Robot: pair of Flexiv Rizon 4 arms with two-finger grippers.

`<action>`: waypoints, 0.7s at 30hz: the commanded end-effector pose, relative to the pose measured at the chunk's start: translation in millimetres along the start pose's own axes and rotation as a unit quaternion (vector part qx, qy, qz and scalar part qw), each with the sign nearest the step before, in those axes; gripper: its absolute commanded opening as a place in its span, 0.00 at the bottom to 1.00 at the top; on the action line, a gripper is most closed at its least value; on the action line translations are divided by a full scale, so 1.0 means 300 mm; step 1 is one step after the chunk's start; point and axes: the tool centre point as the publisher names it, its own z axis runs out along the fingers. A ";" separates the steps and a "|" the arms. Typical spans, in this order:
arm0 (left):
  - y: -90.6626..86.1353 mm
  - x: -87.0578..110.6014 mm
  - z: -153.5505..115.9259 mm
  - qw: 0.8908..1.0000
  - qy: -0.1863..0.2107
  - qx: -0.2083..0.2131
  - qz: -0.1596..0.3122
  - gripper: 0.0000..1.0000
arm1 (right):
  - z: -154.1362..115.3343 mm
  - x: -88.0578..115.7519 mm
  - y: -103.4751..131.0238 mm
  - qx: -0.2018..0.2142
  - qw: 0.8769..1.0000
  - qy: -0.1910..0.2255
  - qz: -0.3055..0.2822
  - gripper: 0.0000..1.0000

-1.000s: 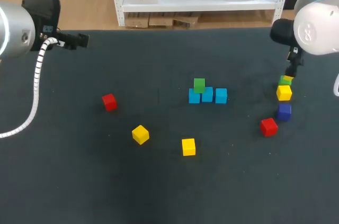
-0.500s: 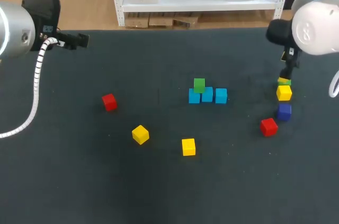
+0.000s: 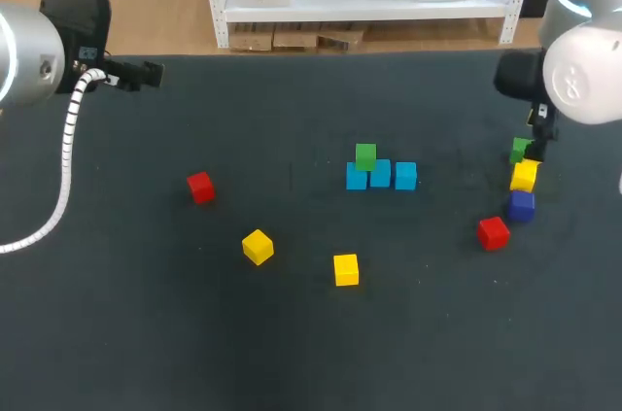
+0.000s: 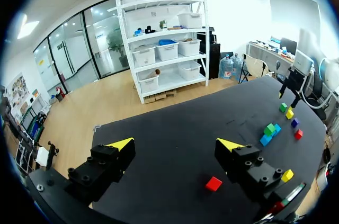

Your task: Place the blue cubes, place green cubes on the blue cubes, place the yellow cubes on the green cubes, then place the red cubes on the yellow cubes, and place purple cube on the red cubes.

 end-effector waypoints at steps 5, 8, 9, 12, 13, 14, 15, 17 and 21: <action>0.005 -0.001 0.002 1.000 0.000 0.003 0.000 1.00 | 0.030 -0.016 -0.012 -0.004 1.000 0.000 0.001 0.58; 0.005 -0.001 0.002 1.000 0.000 0.003 0.000 1.00 | 0.031 -0.022 -0.016 -0.005 1.000 -0.007 0.002 0.47; 0.005 -0.001 0.002 1.000 0.000 0.003 0.000 1.00 | 0.030 -0.023 -0.017 -0.005 1.000 -0.008 0.002 0.46; 0.005 -0.001 0.002 1.000 0.000 0.003 0.000 1.00 | 0.030 -0.027 -0.021 -0.011 1.000 -0.013 0.002 0.33; 0.005 -0.001 0.002 1.000 0.000 0.003 0.000 1.00 | 0.028 -0.029 -0.022 -0.013 1.000 -0.015 0.001 0.24; 0.005 -0.001 0.002 1.000 0.000 0.003 0.000 1.00 | 0.025 -0.031 -0.022 -0.013 1.000 -0.016 0.001 0.13; 0.005 -0.001 0.002 1.000 0.000 0.003 0.000 1.00 | 0.022 -0.032 -0.022 -0.013 1.000 -0.016 0.000 0.04; 0.005 -0.001 0.002 1.000 0.000 0.003 0.000 1.00 | 0.011 -0.034 -0.023 -0.011 1.000 -0.017 -0.001 0.00; 0.005 -0.001 0.002 1.000 0.000 0.003 0.000 1.00 | -0.036 -0.046 -0.019 -0.005 1.000 -0.023 -0.013 0.00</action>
